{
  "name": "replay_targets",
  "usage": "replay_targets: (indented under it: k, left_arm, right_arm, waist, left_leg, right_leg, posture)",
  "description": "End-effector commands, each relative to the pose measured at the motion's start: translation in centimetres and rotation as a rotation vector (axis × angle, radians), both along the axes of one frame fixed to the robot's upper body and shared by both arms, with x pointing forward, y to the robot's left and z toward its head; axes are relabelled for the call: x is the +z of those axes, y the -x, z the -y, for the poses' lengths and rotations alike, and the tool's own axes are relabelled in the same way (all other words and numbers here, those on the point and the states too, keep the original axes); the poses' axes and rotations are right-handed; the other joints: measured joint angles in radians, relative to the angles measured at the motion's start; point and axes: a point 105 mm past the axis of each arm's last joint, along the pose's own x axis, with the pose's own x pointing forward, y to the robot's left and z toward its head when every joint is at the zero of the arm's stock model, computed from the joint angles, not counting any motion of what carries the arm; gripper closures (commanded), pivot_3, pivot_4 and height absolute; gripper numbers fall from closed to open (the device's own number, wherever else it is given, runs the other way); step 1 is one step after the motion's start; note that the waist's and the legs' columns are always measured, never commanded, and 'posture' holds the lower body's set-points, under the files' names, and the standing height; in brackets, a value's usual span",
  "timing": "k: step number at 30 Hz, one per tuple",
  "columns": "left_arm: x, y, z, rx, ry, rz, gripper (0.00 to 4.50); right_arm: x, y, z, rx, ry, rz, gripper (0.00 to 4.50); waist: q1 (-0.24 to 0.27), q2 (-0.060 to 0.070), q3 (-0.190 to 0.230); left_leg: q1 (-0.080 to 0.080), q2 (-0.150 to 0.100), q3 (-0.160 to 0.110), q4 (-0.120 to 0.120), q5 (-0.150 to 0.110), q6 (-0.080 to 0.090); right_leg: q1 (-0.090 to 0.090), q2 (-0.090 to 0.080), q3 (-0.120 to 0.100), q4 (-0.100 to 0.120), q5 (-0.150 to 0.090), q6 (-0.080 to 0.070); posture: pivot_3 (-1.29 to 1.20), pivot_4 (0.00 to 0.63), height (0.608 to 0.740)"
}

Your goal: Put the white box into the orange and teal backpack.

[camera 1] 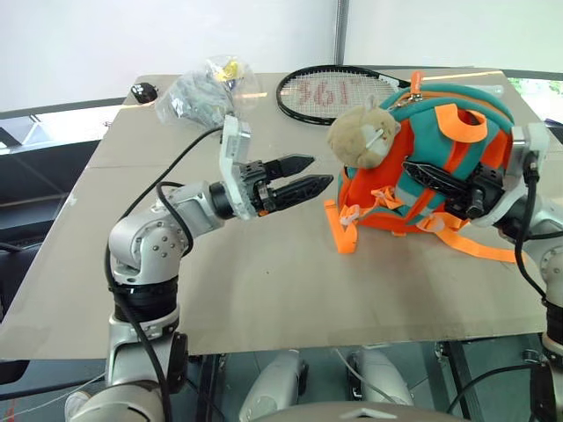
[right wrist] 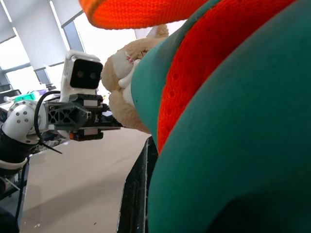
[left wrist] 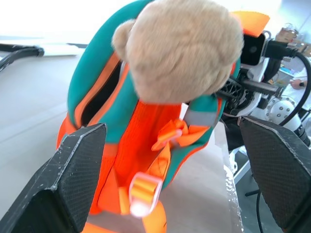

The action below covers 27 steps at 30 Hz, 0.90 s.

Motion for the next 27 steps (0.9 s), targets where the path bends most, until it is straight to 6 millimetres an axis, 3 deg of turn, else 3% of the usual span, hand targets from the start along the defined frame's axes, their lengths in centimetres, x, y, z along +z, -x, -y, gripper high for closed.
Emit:
replay_targets:
  k: [1,5,8,14,16,19,23,25,27]
  left_arm:
    - [1.3,-0.7,1.8,0.0,0.002,0.051,0.03]
    - [2.0,-1.5,3.5,-0.03,0.009,0.045,0.03]
    - [1.7,-2.3,4.0,-0.005,-0.011,0.043,0.88]
    - [3.4,-2.0,3.5,-0.039,0.08,0.081,3.32]
    - [4.6,-2.2,2.9,-0.018,0.122,0.103,3.68]
    - [7.7,-2.8,1.6,0.018,0.22,0.141,3.98]
    - [12.5,-3.4,-0.5,0.052,0.369,0.16,4.06]
    - [13.8,-3.4,-1.9,0.067,0.429,0.134,4.11]
    - [13.8,-3.2,-3.2,0.082,0.462,0.094,4.12]
  right_arm:
    - [0.8,0.8,-0.1,0.032,0.002,0.039,4.5]
    - [0.6,1.0,0.0,0.032,0.013,0.036,4.5]
    - [0.7,0.9,0.2,0.015,0.015,0.044,4.5]
    - [1.5,0.3,0.8,-0.064,-0.039,0.08,4.5]
    - [2.3,-0.3,1.1,-0.101,-0.093,0.091,4.5]
    - [3.8,-1.6,1.8,-0.168,-0.182,0.114,4.5]
    - [5.5,-4.8,4.0,-0.362,-0.287,0.116,4.5]
    - [6.1,-6.2,5.2,-0.459,-0.336,0.115,4.5]
    - [6.5,-7.3,6.2,-0.541,-0.375,0.114,4.5]
  waist:
    - [0.001,0.0,0.0]
    - [-0.002,0.0,0.0]
    - [-0.007,0.0,0.0]
    - [-0.013,0.0,0.0]
    - [-0.013,0.0,0.0]
    - [-0.014,0.0,0.0]
    - [-0.02,0.0,0.0]
    - [-0.021,0.0,0.0]
    - [-0.025,0.0,0.0]
  left_leg:
    - [0.0,0.0,0.0,0.0,0.0,0.0]
    - [0.0,0.0,0.001,0.0,0.0,0.0]
    - [0.0,0.0,0.001,0.0,0.0,0.0]
    - [0.0,0.0,0.001,0.0,0.0,0.0]
    - [0.0,0.0,0.001,0.0,0.0,0.0]
    - [0.0,0.0,0.001,0.0,0.0,0.0]
    - [0.0,0.0,0.002,0.001,0.0,0.0]
    - [-0.001,0.0,0.004,0.001,0.0,0.0]
    - [-0.001,0.0,0.005,0.002,0.0,0.0]
  right_leg:
    - [0.0,0.0,0.0,0.0,0.0,0.0]
    - [0.0,0.0,0.001,0.001,0.0,0.0]
    - [0.0,0.0,0.001,0.001,0.0,0.0]
    - [0.0,0.0,0.001,0.001,0.0,0.0]
    - [0.0,0.0,0.001,0.001,0.0,0.0]
    - [0.0,0.0,0.001,0.001,0.0,0.0]
    - [-0.002,0.0,0.002,0.002,0.0,0.0]
    - [-0.005,0.0,0.002,0.004,0.0,0.0]
    - [-0.007,-0.001,0.002,0.005,0.0,0.0]
  posture:
    - [0.0,0.15,0.739]
    - [0.0,0.15,0.739]
    - [0.0,0.15,0.739]
    - [0.0,0.15,0.739]
    - [0.0,0.15,0.739]
    - [0.0,0.15,0.739]
    - [0.0,0.15,0.739]
    - [0.0,0.15,0.739]
    - [0.0,0.15,0.739]
